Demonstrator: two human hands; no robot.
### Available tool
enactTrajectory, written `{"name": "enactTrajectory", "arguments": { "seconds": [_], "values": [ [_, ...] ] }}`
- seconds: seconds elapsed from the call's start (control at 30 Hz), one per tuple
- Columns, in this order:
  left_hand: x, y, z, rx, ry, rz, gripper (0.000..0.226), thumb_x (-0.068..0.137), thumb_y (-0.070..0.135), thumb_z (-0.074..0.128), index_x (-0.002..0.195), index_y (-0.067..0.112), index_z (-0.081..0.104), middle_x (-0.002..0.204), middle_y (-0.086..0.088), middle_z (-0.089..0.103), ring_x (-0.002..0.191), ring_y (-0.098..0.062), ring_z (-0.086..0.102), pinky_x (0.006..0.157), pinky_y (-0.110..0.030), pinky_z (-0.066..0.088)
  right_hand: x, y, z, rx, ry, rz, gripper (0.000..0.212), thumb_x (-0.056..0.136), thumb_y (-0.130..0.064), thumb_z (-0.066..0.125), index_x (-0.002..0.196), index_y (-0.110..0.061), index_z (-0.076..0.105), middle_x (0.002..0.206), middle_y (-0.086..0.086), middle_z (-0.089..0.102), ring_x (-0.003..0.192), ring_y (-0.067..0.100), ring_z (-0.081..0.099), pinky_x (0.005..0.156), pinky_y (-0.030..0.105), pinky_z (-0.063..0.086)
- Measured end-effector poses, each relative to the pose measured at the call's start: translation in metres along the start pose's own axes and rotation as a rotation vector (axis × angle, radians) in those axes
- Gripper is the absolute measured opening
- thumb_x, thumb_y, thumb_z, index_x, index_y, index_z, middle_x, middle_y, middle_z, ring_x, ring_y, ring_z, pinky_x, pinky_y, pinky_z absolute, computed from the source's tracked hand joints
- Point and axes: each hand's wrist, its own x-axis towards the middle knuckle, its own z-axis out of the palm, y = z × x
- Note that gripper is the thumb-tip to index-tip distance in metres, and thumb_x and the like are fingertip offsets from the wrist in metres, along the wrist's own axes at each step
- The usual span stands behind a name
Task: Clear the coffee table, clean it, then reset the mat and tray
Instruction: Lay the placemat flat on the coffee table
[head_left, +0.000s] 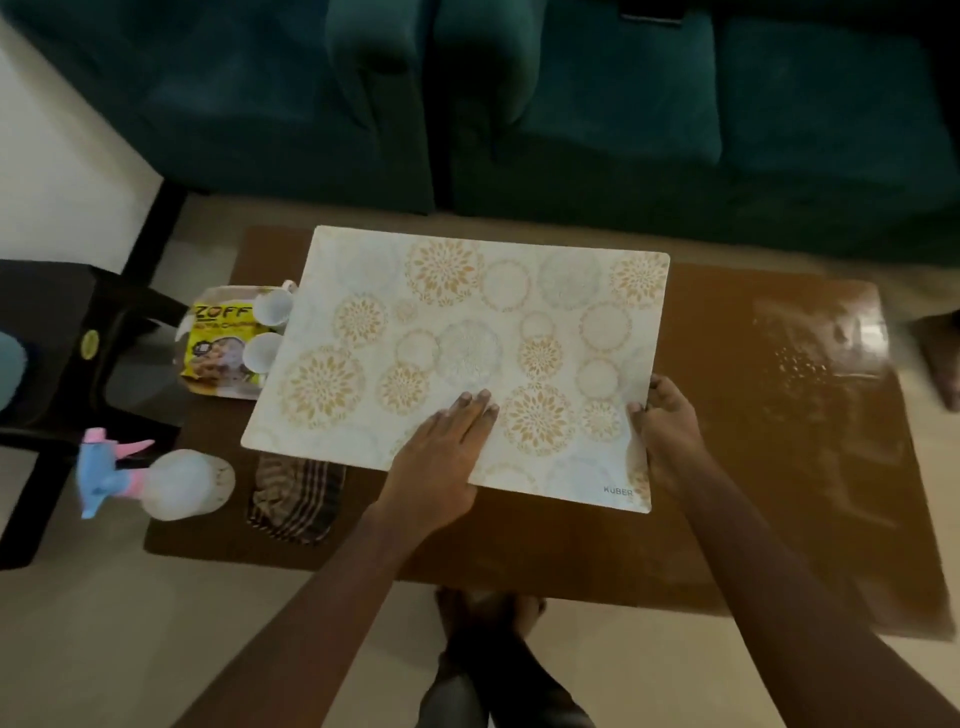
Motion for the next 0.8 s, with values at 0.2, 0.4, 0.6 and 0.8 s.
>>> {"name": "enactTrajectory", "arguments": {
  "seconds": [0.2, 0.4, 0.6, 0.8],
  "values": [
    [0.013, 0.043, 0.055, 0.038, -0.034, 0.042, 0.076, 0.098, 0.044, 0.040, 0.156, 0.019, -0.003, 0.164, 0.002, -0.008, 0.150, -0.014, -0.006, 0.121, -0.034, 0.002, 0.031, 0.041, -0.062, 0.002, 0.075, 0.004, 0.024, 0.101, 0.003, 0.046, 0.109, -0.016, 0.059, 0.107, 0.003, 0.068, 0.090, 0.021, 0.070, 0.059, 0.032, 0.060],
    [0.041, 0.092, 0.093, 0.022, -0.047, 0.011, 0.090, 0.090, 0.074, 0.026, 0.156, 0.020, -0.005, 0.163, 0.003, -0.010, 0.149, -0.013, -0.010, 0.116, -0.030, -0.003, 0.080, 0.066, -0.124, -0.007, 0.082, 0.040, 0.026, 0.101, 0.002, 0.046, 0.105, -0.019, 0.060, 0.112, 0.007, 0.068, 0.094, 0.026, 0.070, 0.069, 0.043, 0.060],
    [0.080, 0.114, 0.125, -0.027, 0.034, -0.149, 0.100, 0.081, 0.086, 0.016, 0.156, 0.019, 0.008, 0.164, 0.003, -0.002, 0.150, -0.016, 0.000, 0.120, -0.038, 0.009, 0.127, 0.071, -0.163, -0.134, 0.036, 0.014, 0.028, 0.100, 0.004, 0.045, 0.098, -0.020, 0.059, 0.111, 0.007, 0.066, 0.095, 0.026, 0.068, 0.073, 0.046, 0.059],
    [0.102, 0.094, 0.142, 0.010, 0.069, -0.287, 0.102, 0.082, 0.085, 0.019, 0.156, 0.015, 0.011, 0.164, -0.002, 0.004, 0.151, -0.020, 0.005, 0.119, -0.045, 0.014, 0.150, 0.081, -0.178, -0.333, 0.054, -0.077, 0.024, 0.103, -0.010, 0.045, 0.124, -0.021, 0.051, 0.120, 0.000, 0.062, 0.104, 0.024, 0.065, 0.086, 0.049, 0.057]
  ]
}}
